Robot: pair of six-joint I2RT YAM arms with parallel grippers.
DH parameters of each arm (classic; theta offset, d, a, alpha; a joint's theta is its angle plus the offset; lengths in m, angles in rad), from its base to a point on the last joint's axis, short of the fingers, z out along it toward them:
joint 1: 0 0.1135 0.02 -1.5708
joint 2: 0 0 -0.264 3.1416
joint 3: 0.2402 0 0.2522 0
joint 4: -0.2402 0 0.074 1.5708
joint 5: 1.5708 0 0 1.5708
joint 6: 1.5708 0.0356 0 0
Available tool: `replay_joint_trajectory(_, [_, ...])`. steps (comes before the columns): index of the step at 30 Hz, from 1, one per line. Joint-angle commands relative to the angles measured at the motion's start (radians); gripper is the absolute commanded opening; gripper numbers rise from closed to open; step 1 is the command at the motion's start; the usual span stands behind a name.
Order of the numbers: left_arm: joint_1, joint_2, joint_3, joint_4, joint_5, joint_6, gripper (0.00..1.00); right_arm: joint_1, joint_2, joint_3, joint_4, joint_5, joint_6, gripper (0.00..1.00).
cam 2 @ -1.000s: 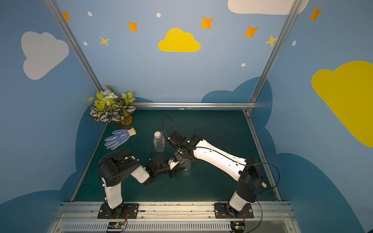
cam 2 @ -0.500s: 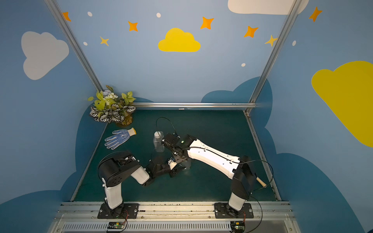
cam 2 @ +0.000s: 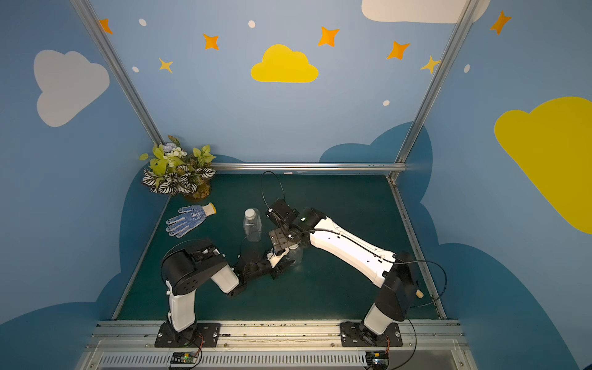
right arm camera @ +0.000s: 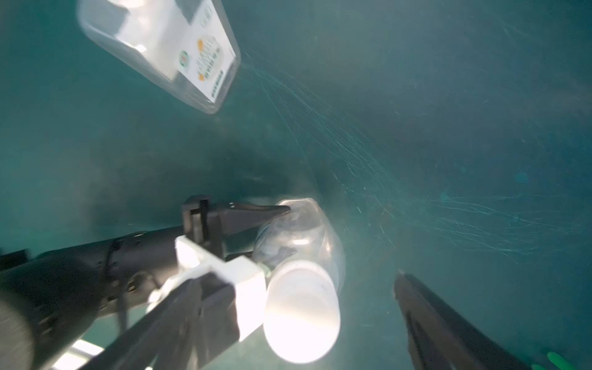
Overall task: Screw on the bottle caps
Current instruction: Screw the bottle cap onto the plastic bottle, then place the plastic bottle at the center of the board.
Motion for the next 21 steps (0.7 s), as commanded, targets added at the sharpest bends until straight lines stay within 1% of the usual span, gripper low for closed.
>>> replay_joint_trajectory(1, [0.026, 0.03, 0.026, 0.055, -0.039, -0.02, 0.42, -0.057, -0.107, 0.002, 0.022, -0.046, -0.037, 0.98])
replay_joint_trajectory(4, [0.043, 0.042, 0.044, 0.05, -0.081, -0.044, 0.42, -0.1, -0.2, -0.057, 0.041, -0.021, -0.049, 0.98])
replay_joint_trajectory(8, [0.06, 0.044, 0.093, -0.014, -0.157, -0.046, 0.42, -0.162, -0.351, -0.207, 0.137, 0.032, -0.021, 0.98])
replay_joint_trajectory(10, [0.072, 0.048, 0.125, -0.061, -0.193, -0.059, 0.42, -0.201, -0.427, -0.289, 0.194, 0.025, -0.021, 0.98])
replay_joint_trajectory(12, [0.089, 0.05, 0.139, -0.073, -0.189, -0.091, 0.43, -0.252, -0.486, -0.353, 0.223, 0.005, -0.02, 0.98])
replay_joint_trajectory(14, [0.095, 0.045, 0.147, -0.088, -0.204, -0.112, 0.43, -0.294, -0.52, -0.406, 0.245, -0.008, -0.023, 0.99])
replay_joint_trajectory(16, [0.095, 0.034, 0.165, -0.144, -0.219, -0.115, 0.44, -0.326, -0.54, -0.454, 0.268, -0.023, -0.023, 0.98])
replay_joint_trajectory(21, [0.096, 0.036, 0.174, -0.206, -0.26, -0.127, 0.45, -0.36, -0.564, -0.569, 0.359, -0.029, -0.022, 0.98])
